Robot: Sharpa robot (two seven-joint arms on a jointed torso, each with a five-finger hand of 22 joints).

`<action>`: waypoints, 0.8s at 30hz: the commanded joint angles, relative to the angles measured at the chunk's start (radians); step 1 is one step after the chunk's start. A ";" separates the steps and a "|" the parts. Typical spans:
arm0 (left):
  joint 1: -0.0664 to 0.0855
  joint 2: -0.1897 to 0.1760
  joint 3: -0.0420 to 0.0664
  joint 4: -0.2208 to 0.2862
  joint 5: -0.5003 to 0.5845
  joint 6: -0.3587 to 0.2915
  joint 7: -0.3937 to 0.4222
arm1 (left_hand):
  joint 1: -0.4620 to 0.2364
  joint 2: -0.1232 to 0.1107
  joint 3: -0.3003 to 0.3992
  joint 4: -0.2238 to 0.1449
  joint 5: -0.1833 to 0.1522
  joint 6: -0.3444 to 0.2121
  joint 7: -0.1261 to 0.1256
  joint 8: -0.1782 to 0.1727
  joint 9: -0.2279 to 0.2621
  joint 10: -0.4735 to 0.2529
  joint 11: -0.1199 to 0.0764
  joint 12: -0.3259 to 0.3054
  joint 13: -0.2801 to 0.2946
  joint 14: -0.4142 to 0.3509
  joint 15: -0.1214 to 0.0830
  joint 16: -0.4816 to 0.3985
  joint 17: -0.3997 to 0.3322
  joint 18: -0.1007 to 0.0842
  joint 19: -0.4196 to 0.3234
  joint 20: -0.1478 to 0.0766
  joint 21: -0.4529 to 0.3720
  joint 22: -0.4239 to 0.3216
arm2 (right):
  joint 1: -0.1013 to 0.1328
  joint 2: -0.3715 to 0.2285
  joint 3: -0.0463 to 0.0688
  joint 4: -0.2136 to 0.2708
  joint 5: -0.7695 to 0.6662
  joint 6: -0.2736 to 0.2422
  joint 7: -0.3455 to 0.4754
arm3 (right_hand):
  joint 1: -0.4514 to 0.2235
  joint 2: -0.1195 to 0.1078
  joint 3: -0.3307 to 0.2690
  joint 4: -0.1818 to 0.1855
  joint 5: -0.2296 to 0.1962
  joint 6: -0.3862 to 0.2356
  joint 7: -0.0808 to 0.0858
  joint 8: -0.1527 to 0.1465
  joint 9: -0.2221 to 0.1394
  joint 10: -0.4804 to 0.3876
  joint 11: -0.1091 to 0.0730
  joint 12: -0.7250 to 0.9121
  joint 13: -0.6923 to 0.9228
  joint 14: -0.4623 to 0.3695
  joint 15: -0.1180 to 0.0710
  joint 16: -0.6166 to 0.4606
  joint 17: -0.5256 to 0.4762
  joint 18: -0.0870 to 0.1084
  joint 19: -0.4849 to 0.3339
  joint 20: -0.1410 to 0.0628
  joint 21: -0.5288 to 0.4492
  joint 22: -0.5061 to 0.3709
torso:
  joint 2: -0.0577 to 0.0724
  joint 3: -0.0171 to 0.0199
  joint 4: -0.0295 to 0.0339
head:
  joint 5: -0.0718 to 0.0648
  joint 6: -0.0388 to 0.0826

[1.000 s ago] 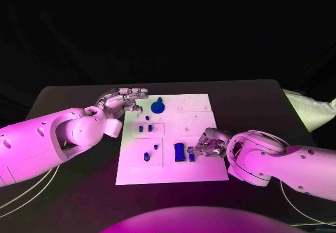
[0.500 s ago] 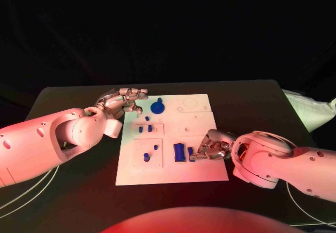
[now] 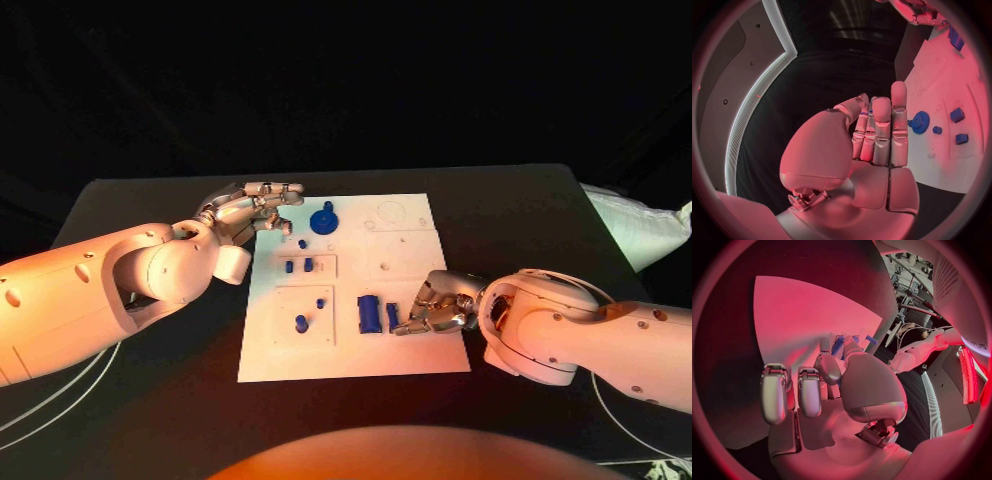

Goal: Assemble the parts on the task board

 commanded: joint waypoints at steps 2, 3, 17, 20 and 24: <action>0.000 0.002 0.001 0.001 -0.004 0.018 0.002 | -0.002 0.003 -0.003 -0.005 0.003 0.002 0.000 0.006 -0.001 -0.007 -0.003 0.005 -0.001 -0.007 0.003 0.000 -0.002 0.020 0.002 0.001 -0.006 -0.001 | -0.001 0.011 0.000 -0.013 -0.011 0.022 0.004 | 0.008 0.010 -0.004 -0.003 -0.001 -0.008 0.000 0.002 0.002 -0.005 0.001 -0.002 0.003 0.094 0.006 -0.003 0.217 -0.009 0.029 0.003 -0.004 0.071 | 0.000 -0.0002 -0.0002 | 0.000 -0.002; 0.000 0.002 0.001 0.002 -0.004 0.018 0.002 | -0.002 0.003 -0.003 -0.005 0.003 0.002 0.000 0.006 -0.001 -0.007 -0.003 0.005 -0.001 -0.007 0.003 0.000 -0.002 0.020 0.002 0.001 -0.006 -0.001 | -0.001 0.014 0.000 -0.019 -0.009 0.020 0.004 | 0.006 0.015 -0.005 -0.001 0.001 -0.007 0.000 0.002 0.002 -0.004 0.001 -0.001 0.003 0.094 0.006 -0.003 0.217 -0.009 0.030 0.003 -0.004 0.071 | 0.000 -0.0003 0.0002 | -0.001 -0.002; 0.000 0.002 0.001 0.001 -0.005 0.018 0.000 | -0.002 0.003 -0.003 -0.005 0.003 0.002 0.000 0.006 -0.001 -0.007 -0.003 0.005 -0.001 -0.007 0.003 0.000 -0.002 0.020 0.002 0.001 -0.006 -0.001 | -0.002 0.048 0.000 -0.061 0.005 0.026 0.001 | 0.020 0.038 -0.024 -0.005 0.041 -0.009 -0.003 0.004 0.005 -0.003 -0.001 0.001 0.007 0.095 0.004 -0.003 0.218 -0.009 0.031 0.002 -0.003 0.074 | 0.000 0.0002 0.0004 | 0.003 -0.005; 0.000 0.002 0.000 0.000 -0.005 0.018 0.000 | -0.002 0.003 -0.003 -0.005 0.003 0.002 0.000 0.006 -0.001 -0.007 -0.003 0.005 -0.001 -0.007 0.003 0.000 -0.002 0.020 0.002 0.001 -0.006 -0.001 | -0.002 0.046 0.000 -0.059 0.010 0.002 0.015 | 0.024 0.035 -0.027 -0.009 0.039 -0.010 -0.002 0.004 0.005 -0.003 -0.001 0.000 0.007 0.094 0.004 -0.003 0.217 -0.009 0.030 0.002 -0.005 0.071 | -0.001 -0.0001 -0.0014 | 0.003 -0.002; 0.000 0.003 0.000 -0.002 -0.005 0.018 0.001 | -0.002 0.003 -0.003 -0.005 0.003 0.002 0.000 0.006 -0.001 -0.007 -0.003 0.005 -0.001 -0.007 0.003 0.000 -0.002 0.020 0.002 0.001 -0.006 -0.001 | -0.001 0.034 0.002 -0.048 0.048 -0.052 0.062 | 0.017 0.027 -0.040 -0.007 0.043 -0.017 0.002 0.000 0.003 -0.009 0.002 -0.017 -0.001 0.093 0.006 -0.009 0.209 -0.006 0.026 0.003 -0.011 0.061 | -0.003 -0.0002 -0.0007 | 0.001 0.000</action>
